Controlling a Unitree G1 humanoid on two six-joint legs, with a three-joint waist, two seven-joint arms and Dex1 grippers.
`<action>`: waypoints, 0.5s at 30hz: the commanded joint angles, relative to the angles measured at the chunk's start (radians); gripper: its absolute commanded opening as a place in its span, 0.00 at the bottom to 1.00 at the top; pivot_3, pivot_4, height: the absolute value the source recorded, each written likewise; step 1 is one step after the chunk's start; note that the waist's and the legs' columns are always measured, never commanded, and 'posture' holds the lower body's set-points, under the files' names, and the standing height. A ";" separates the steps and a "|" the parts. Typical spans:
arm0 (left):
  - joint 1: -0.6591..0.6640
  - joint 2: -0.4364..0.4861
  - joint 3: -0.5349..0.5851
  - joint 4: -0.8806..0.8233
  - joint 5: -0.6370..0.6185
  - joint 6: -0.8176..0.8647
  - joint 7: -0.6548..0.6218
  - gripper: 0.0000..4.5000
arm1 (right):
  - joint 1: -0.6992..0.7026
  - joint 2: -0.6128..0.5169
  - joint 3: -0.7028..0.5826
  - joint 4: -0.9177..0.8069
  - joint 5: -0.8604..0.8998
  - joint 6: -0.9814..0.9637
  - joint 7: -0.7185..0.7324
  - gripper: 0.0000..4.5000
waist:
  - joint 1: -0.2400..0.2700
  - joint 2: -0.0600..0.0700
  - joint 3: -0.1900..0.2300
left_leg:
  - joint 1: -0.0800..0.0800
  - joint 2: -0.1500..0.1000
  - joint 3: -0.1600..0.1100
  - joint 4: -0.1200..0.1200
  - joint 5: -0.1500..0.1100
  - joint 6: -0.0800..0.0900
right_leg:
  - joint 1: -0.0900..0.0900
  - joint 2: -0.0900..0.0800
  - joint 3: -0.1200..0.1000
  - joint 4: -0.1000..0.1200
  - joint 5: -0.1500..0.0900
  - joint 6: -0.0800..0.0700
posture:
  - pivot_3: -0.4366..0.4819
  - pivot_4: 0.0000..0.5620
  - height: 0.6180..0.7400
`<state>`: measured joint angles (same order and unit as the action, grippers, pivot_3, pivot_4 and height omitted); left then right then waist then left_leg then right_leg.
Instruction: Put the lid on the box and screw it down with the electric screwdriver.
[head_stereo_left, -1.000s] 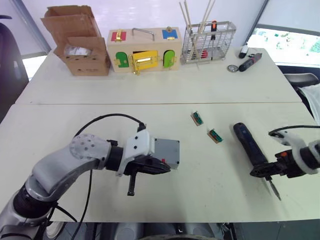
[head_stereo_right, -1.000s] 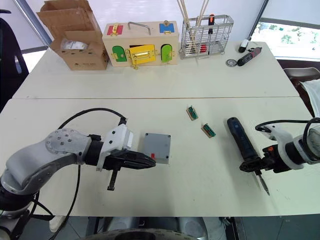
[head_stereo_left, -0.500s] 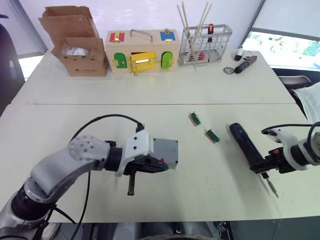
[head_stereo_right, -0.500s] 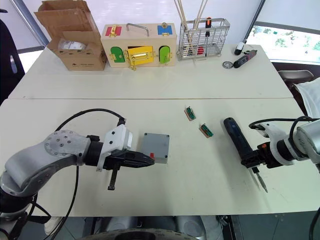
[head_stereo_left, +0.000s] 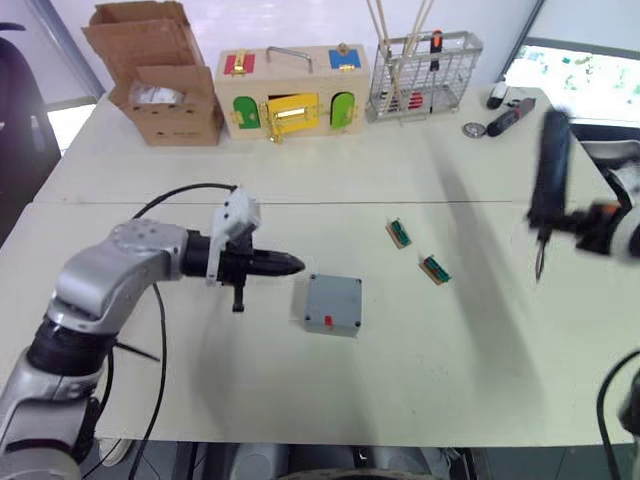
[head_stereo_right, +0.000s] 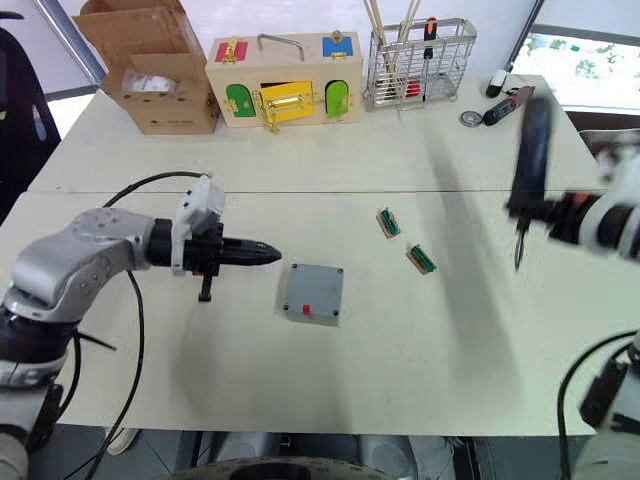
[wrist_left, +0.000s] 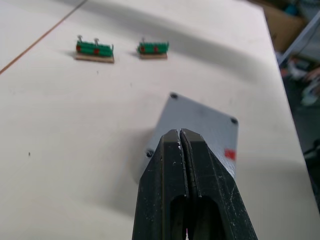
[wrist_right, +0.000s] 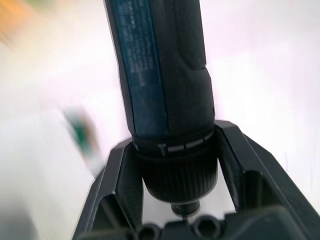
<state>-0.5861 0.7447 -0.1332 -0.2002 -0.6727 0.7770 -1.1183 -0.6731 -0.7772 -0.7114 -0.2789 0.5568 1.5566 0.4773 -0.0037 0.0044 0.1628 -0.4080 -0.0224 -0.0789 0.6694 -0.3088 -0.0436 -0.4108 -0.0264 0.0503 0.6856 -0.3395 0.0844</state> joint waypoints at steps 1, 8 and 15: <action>-0.075 -0.012 -0.012 0.068 0.023 -0.040 -0.071 0.00 | -0.038 0.260 -0.089 -0.300 0.099 -0.183 -0.085 0.39 | -0.012 0.000 0.000 | 0.000 0.000 -0.001 0.000 0.000 0.000 | 0.000 0.000 -0.001 0.001 0.000 0.000 | 0.48 0.27 1.00; -0.146 -0.056 -0.048 0.140 0.053 -0.045 -0.135 0.00 | 0.199 0.674 0.283 -0.532 -0.009 -0.655 -0.170 0.39 | -0.035 0.000 0.000 | 0.000 -0.002 0.000 0.004 0.004 -0.005 | 0.000 -0.003 0.000 0.005 0.000 0.000 | 0.48 0.27 1.00; -0.111 -0.078 -0.133 0.079 0.125 -0.095 -0.164 0.00 | 0.511 0.595 0.610 -0.516 -0.159 -0.997 -0.028 0.39 | -0.038 0.000 0.000 | 0.000 -0.002 -0.002 0.010 0.003 -0.004 | 0.002 -0.002 0.000 0.005 0.000 0.000 | 0.48 0.27 1.00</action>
<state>-0.7017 0.6659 -0.2556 -0.0884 -0.5714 0.7117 -1.2704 -0.1731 -0.1627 -0.1233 -0.7501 0.4015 0.6384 0.4063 -0.0418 0.0041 0.1624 -0.4077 -0.0249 -0.0812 0.6807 -0.3059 -0.0474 -0.4084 -0.0283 0.0496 0.6906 -0.3396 0.0843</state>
